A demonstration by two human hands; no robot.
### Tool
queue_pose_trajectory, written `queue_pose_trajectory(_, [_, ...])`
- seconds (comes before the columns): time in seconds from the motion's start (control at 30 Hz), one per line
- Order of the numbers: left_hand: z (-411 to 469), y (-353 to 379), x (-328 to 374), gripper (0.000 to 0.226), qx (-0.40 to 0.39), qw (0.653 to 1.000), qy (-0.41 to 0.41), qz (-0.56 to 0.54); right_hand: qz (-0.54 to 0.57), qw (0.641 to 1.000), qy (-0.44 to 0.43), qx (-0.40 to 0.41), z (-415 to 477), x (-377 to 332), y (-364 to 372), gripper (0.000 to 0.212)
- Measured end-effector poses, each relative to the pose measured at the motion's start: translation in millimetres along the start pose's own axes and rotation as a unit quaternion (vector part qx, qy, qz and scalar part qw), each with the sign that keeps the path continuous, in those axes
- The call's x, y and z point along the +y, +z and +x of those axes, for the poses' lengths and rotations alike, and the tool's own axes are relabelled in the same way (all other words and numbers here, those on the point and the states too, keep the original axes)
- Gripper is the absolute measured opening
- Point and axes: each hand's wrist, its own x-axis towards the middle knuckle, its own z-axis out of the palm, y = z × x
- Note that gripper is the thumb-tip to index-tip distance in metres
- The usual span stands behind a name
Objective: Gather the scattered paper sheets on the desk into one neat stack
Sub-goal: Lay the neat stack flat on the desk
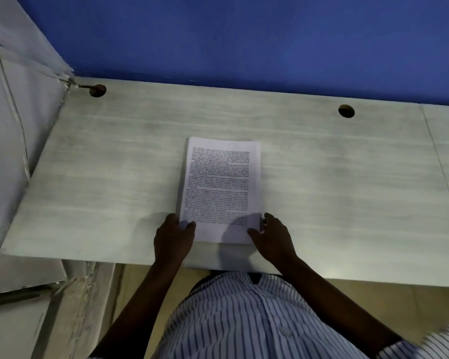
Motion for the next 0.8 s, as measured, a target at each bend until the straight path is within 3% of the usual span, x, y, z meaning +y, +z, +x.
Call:
queue_pose_trajectory(0.23, [-1, 4, 8, 0.047, 0.015, 0.998, -0.050, -0.026, -0.052, 0.997, -0.039, -0.027, -7, -11, 2, 0.061])
queue_pose_trajectory(0.47, [-4, 2, 3, 0.029, 0.011, 0.999, -0.041, 0.000, -0.003, 1.000, -0.027, -0.004, -14, -6, 4, 0.056])
queue_pose_trajectory(0.8, [-10, -2, 2, 0.038, 0.007, 0.998, -0.053, 0.014, 0.021, 0.999, -0.014, 0.033, -31, -2, 10, 0.045])
